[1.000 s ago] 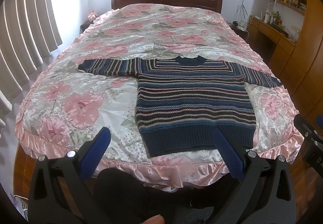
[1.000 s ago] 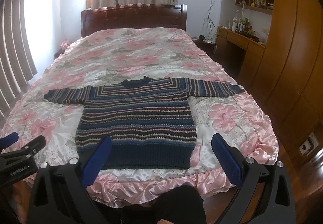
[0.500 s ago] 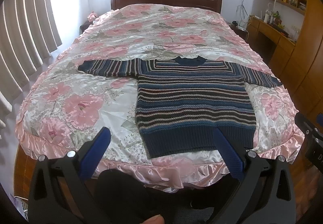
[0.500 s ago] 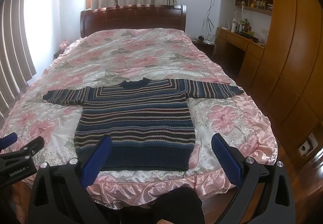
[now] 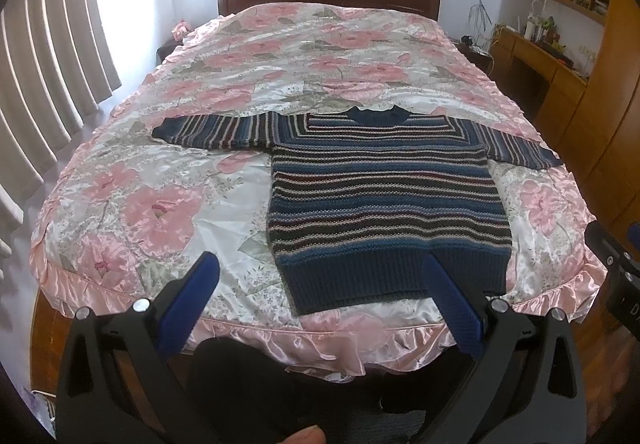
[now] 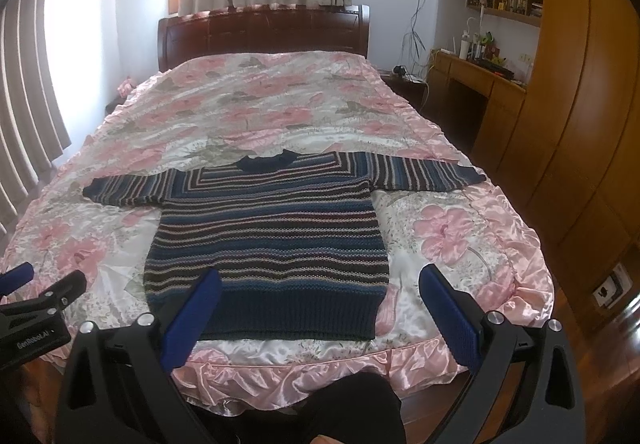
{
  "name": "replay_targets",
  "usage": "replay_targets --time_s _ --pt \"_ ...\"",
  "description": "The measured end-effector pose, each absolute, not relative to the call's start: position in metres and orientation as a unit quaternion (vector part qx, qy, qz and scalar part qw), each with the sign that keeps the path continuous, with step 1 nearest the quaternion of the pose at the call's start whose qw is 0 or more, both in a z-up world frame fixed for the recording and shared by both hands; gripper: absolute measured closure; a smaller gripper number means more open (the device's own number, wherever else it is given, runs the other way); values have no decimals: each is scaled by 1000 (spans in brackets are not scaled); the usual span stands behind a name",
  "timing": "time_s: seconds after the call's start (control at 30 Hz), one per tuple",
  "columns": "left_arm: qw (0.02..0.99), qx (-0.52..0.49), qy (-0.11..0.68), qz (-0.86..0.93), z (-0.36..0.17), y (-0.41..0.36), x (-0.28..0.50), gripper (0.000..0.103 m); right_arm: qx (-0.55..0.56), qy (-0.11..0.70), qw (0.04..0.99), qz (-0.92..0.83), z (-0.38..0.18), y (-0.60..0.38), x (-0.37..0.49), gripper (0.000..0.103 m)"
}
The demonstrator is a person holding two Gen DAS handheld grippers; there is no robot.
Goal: Fold small clothes
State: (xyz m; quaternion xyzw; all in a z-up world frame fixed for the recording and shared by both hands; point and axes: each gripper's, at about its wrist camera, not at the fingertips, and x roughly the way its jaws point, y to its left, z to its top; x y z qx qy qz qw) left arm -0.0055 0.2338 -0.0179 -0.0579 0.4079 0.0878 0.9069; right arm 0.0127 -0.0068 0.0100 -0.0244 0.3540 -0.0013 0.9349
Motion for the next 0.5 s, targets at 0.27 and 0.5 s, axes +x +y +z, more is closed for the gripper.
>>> replay_targets --time_s 0.27,0.5 --pt "903 -54 416 89 -28 233 11 3 -27 355 934 -1 5 -6 19 4" --pt "898 -51 427 88 -34 231 27 3 -28 361 932 -3 -4 -7 39 4"
